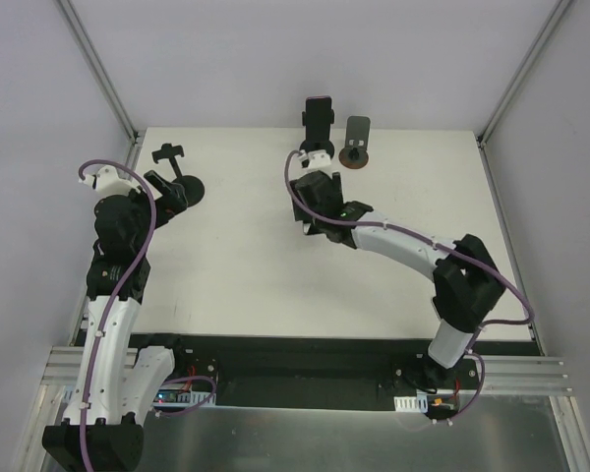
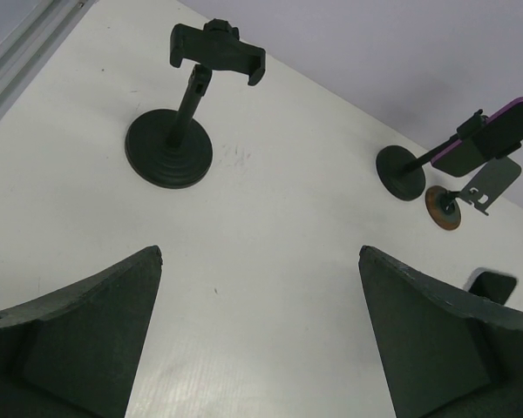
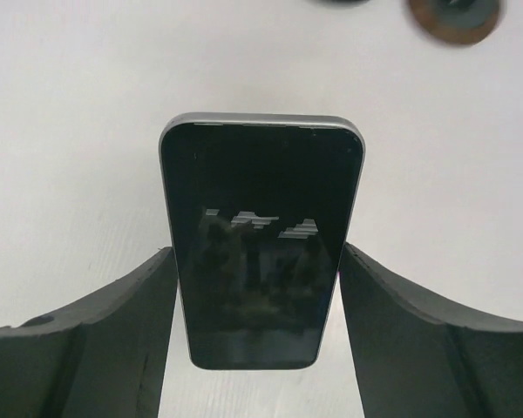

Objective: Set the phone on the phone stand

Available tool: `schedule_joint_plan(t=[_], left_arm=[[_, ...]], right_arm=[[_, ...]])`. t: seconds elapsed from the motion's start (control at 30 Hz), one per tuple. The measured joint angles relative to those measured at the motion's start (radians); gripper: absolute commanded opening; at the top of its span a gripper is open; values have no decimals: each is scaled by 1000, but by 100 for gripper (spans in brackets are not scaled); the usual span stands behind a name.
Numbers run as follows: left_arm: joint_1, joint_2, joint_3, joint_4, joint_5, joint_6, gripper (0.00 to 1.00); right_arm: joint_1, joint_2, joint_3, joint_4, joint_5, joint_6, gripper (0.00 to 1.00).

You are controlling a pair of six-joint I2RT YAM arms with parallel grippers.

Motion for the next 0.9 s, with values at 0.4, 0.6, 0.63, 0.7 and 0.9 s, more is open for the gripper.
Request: schedule_joint_plan(t=[0.4, 0.6, 0.63, 0.7, 0.9], left_arm=[[0, 0, -1, 0, 28, -14, 94], [0, 27, -1, 2, 68, -19, 93], [0, 32, -1, 2, 74, -19, 93], [0, 49, -1, 2, 87, -19, 93], [1, 77, -1, 2, 113, -19, 92]], right_arm=[[-340, -18, 44, 341, 189, -74, 1], [-444, 232, 357, 429, 212, -116, 1], [-450, 278, 409, 437, 208, -128, 1], [-454, 359, 495, 450, 195, -151, 1], [-444, 471, 530, 473, 143, -212, 1]])
